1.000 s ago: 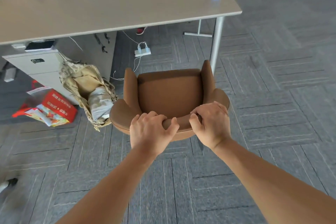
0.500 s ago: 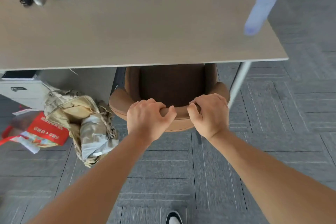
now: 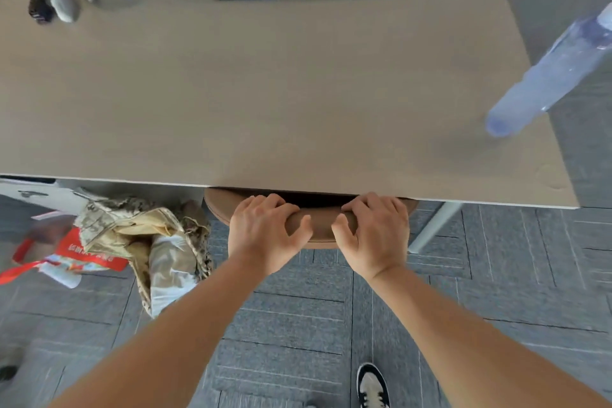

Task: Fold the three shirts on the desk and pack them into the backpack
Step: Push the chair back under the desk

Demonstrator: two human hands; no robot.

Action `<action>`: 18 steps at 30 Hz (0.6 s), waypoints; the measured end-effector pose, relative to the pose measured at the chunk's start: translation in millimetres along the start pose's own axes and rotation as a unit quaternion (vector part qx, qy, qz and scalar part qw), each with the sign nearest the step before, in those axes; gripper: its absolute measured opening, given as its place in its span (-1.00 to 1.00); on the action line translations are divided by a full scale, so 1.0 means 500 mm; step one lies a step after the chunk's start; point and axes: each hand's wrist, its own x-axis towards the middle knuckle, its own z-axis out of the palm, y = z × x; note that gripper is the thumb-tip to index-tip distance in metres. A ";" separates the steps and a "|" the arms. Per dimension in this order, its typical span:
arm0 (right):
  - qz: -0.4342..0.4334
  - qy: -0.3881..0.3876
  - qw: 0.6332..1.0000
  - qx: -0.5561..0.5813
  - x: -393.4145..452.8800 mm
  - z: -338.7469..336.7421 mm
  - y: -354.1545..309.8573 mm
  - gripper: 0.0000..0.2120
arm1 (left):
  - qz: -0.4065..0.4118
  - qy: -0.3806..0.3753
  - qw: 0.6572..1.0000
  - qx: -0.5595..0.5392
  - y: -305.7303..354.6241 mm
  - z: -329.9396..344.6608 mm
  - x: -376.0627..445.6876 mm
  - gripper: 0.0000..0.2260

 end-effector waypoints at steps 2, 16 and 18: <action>-0.004 -0.016 1.000 -0.004 -0.002 -0.007 -0.001 -0.63 | -0.006 -0.008 1.000 0.005 0.004 -0.002 -0.003 -0.54; -0.044 -0.253 0.960 -0.114 0.011 -0.107 -0.051 -0.31 | -0.149 -0.149 0.977 0.014 0.082 -0.075 -0.074 -0.49; -0.052 -0.288 0.950 -0.111 -0.005 -0.147 -0.080 -0.38 | -0.148 -0.167 0.975 -0.002 0.101 -0.117 -0.124 -0.48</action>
